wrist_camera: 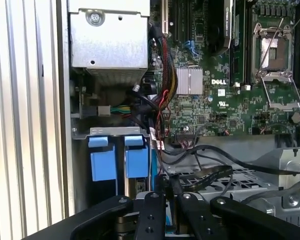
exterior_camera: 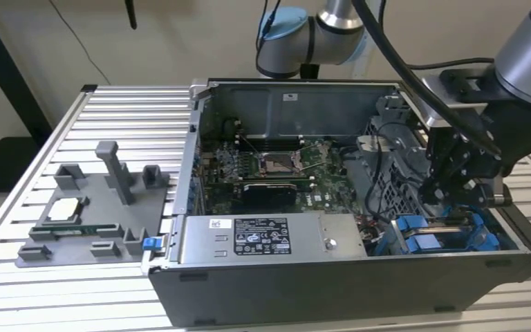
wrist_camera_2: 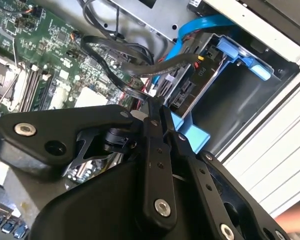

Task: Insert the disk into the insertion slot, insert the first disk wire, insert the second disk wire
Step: 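Insert the first disk wire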

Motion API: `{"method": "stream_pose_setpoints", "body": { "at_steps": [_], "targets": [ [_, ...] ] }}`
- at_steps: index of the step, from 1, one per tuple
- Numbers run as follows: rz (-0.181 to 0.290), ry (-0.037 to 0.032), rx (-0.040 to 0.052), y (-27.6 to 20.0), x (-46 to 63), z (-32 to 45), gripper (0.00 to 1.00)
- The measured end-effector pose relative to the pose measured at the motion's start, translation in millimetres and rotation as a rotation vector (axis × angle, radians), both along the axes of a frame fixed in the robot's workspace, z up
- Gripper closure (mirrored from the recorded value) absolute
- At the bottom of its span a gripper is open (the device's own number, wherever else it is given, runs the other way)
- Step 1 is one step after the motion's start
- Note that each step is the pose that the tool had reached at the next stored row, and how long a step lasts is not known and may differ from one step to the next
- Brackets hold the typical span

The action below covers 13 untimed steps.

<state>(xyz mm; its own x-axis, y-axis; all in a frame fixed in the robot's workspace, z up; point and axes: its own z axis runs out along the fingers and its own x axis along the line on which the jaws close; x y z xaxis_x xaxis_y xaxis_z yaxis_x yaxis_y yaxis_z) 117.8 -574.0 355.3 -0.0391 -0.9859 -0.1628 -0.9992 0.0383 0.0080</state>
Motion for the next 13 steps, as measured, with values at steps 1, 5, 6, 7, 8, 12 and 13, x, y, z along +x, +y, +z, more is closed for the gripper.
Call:
{"method": "stream_pose_setpoints", "body": {
  "at_steps": [1, 5, 6, 7, 8, 12, 13],
  "targets": [
    [0.0, 0.0001, 0.0004, -0.5, 0.8, -0.5, 1.0],
    [0.0, 0.0012, 0.0023, -3.3, 6.1, -2.7, 1.0],
    [0.0, 0.0015, 0.0027, -4.2, 7.3, -3.2, 1.0],
    [0.0, 0.0016, 0.0031, -5.0, 8.0, -3.5, 1.0],
    [0.0, 0.0015, 0.004, -6.2, 8.3, -4.0, 1.0],
    [0.0, 0.0016, 0.0051, -11.4, 8.7, -5.3, 1.0],
    [0.0, 0.0016, 0.0052, -12.1, 8.8, -5.6, 1.0]
  ]
}}
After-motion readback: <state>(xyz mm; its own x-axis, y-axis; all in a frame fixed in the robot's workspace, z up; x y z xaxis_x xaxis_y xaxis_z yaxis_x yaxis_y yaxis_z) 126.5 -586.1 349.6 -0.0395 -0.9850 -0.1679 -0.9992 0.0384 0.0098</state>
